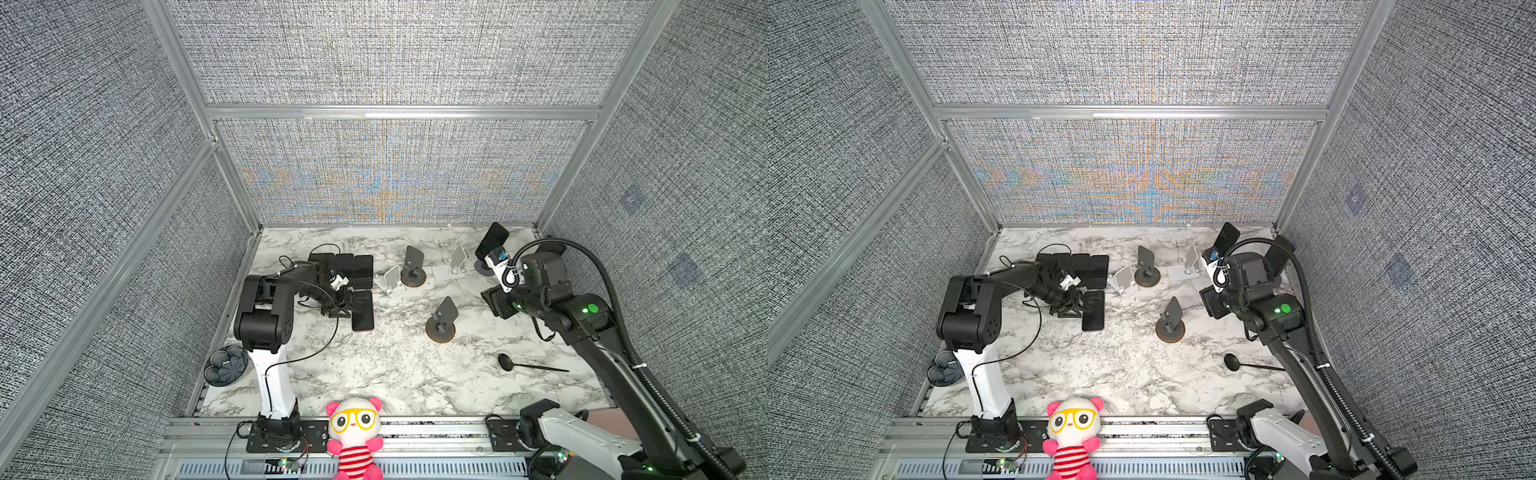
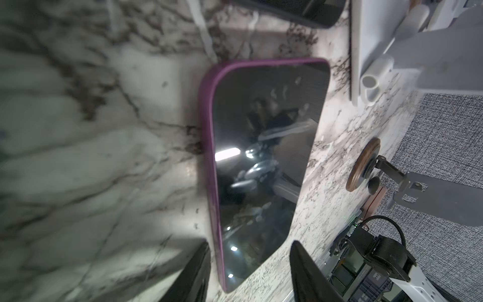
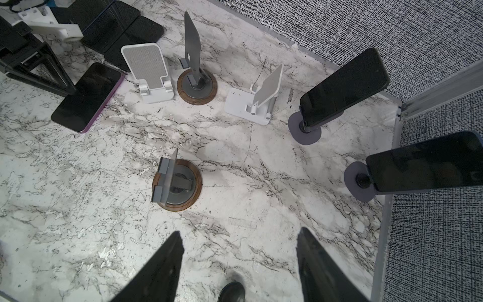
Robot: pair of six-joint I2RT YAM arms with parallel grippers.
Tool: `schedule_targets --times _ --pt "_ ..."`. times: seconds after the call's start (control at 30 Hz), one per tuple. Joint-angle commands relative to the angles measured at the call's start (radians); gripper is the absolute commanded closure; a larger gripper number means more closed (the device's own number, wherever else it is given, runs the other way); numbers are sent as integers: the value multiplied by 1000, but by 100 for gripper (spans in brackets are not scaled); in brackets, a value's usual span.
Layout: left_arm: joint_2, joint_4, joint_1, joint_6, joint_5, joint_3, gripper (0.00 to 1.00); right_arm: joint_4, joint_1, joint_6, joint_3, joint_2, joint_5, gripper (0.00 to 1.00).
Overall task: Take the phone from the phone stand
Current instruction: 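Lay the purple-edged phone flat below the black phones and open left gripper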
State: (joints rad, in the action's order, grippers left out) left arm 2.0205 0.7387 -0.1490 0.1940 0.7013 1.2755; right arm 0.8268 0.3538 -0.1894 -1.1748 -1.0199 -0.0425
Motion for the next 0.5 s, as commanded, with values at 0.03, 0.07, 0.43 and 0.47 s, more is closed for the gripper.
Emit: schedule_targets --times 0.03,0.07,0.43,0.47 --pt "14 31 3 -15 -205 5 48 11 1 5 4 3 0 35" --pt "14 33 3 -16 -205 6 48 14 1 6 4 4 -2 35" --pt "-70 63 3 -27 -247 20 48 33 -2 42 -20 4 -40 35" --pt "-83 76 3 -32 -253 27 48 38 -3 48 -27 1 -43 35"
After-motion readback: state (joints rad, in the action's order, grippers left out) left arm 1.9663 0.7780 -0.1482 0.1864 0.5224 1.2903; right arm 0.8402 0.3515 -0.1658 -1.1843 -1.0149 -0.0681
